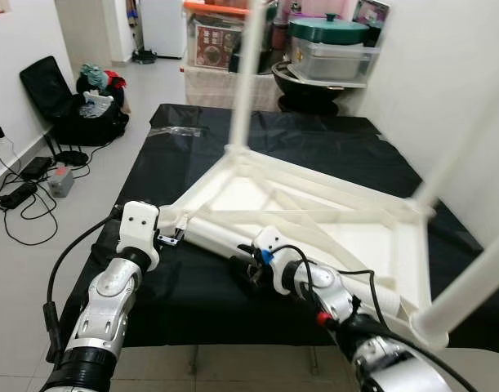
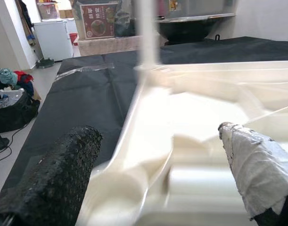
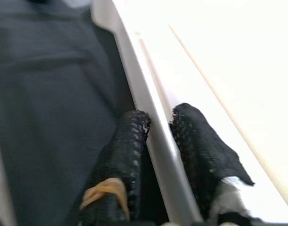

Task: Building children table

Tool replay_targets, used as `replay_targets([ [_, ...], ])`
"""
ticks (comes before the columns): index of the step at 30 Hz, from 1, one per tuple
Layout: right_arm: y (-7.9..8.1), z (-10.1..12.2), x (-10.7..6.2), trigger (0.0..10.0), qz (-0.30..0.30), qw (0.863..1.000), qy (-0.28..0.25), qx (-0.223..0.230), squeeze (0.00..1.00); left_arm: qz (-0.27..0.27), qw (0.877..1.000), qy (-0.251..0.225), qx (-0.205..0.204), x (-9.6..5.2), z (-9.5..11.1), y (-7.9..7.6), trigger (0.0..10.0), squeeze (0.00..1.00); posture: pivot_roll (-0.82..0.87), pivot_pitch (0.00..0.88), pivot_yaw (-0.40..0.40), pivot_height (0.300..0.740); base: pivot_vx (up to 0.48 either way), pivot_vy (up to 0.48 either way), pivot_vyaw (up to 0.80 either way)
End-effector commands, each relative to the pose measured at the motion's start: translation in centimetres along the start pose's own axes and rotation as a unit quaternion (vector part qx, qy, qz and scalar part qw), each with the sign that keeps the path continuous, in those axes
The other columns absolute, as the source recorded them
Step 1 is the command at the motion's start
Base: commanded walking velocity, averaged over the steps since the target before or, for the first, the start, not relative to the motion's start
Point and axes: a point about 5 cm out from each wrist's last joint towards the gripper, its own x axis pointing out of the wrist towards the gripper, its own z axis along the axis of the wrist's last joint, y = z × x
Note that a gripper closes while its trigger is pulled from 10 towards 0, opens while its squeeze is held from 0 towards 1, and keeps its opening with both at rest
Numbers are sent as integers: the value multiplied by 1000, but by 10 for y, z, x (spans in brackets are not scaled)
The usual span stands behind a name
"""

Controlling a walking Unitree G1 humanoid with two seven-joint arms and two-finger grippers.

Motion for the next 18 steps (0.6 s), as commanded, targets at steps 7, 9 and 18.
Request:
replay_targets([
  [7, 17, 17, 1, 0, 111, 990, -63, -68, 0, -1, 1000, 3, 5, -2, -1, -1, 10000, 0, 156, 0, -143, 740, 0, 0, 0],
  [9, 13, 20, -1, 0, 98, 990, -68, -81, 0, -2, 1000, 3, 4, -2, -1, -2, 10000, 0, 151, 0, -142, 740, 0, 0, 0],
  [18, -9, 25, -9, 0, 27, 989, -61, -135, 0, -5, 1000, 5, 2, -1, -2, -5, 10000, 0, 144, 0, -137, 740, 0, 0, 0],
])
